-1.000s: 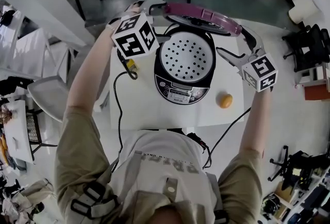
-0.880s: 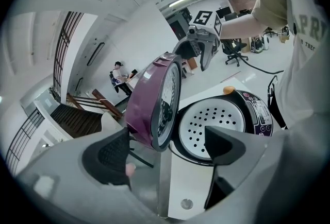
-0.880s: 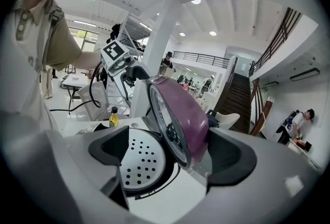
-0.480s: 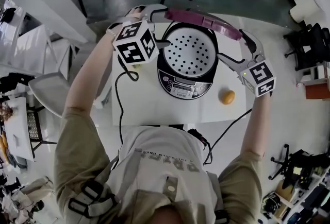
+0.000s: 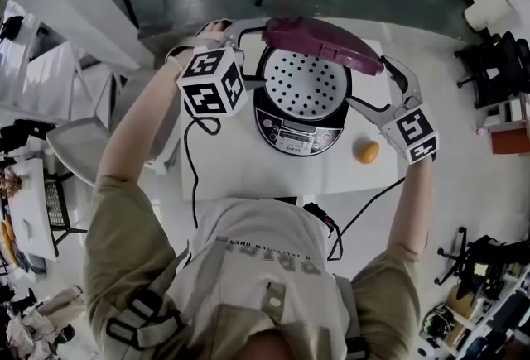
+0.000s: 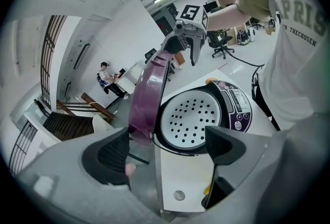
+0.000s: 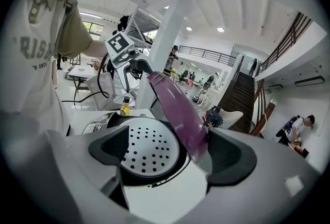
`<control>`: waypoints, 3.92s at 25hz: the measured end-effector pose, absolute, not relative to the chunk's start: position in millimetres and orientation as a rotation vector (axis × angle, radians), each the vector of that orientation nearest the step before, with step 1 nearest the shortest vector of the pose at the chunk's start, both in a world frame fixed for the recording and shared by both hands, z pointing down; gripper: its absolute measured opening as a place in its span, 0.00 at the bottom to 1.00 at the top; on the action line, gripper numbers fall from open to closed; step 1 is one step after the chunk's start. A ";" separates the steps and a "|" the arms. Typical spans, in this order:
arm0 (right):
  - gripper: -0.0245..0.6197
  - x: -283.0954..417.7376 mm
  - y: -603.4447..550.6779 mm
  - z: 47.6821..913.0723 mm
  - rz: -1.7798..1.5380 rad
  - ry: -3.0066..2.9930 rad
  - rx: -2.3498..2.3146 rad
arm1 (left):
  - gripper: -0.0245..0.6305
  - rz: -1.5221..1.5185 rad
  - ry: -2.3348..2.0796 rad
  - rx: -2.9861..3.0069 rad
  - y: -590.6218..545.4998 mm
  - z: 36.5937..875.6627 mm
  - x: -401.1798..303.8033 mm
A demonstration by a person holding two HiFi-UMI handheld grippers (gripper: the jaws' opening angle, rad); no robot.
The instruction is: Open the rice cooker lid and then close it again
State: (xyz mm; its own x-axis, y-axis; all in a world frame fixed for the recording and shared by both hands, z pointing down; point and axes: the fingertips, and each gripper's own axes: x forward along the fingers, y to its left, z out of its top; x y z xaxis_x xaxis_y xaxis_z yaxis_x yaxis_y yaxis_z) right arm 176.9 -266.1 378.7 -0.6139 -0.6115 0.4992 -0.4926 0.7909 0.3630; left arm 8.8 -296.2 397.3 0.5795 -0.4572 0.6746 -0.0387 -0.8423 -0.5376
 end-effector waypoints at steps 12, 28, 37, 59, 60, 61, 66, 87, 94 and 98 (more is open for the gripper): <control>0.74 175.5 -237.3 403.6 -0.229 -2.315 0.712 | 0.75 -1.220 0.312 -2.357 -267.9 421.5 3.6; 0.74 177.4 -200.3 442.3 -0.175 -2.254 0.541 | 0.75 -1.318 0.199 -2.363 -232.8 459.9 -1.5; 0.74 176.8 -192.5 456.7 -0.165 -2.236 0.511 | 0.76 -1.361 0.176 -2.359 -225.2 475.5 -5.0; 0.74 180.3 -172.3 497.8 -0.116 -2.134 0.380 | 0.76 -1.459 0.090 -2.330 -205.8 513.1 -9.0; 0.74 180.1 -171.6 499.8 -0.114 -2.129 0.374 | 0.76 -1.464 0.086 -2.328 -205.1 515.2 -9.3; 0.74 181.1 -170.8 502.5 -0.107 -2.121 0.372 | 0.76 -1.470 0.082 -2.326 -204.5 517.3 -9.6; 0.74 184.1 -168.5 509.2 -0.093 -2.104 0.366 | 0.76 -1.482 0.072 -2.322 -202.6 523.4 -9.0; 0.74 183.4 -161.7 528.8 -0.094 -2.060 0.304 | 0.76 -1.541 0.033 -2.289 -197.6 542.8 -12.8; 0.74 183.5 -161.3 534.0 -0.089 -2.045 0.281 | 0.76 -1.558 0.002 -2.273 -197.5 548.3 -14.2; 0.74 183.6 -161.0 534.0 -0.086 -2.048 0.280 | 0.76 -1.558 0.003 -2.261 -198.0 549.1 -14.4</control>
State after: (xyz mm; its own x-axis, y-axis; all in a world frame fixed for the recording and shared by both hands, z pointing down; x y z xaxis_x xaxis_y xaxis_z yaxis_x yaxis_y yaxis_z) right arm 183.6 -161.0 534.0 -0.4505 -0.2344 0.8615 -0.1614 0.9704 0.1796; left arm -14.4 -198.0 549.1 0.3810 -0.2206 0.8979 0.2167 -0.9227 -0.3187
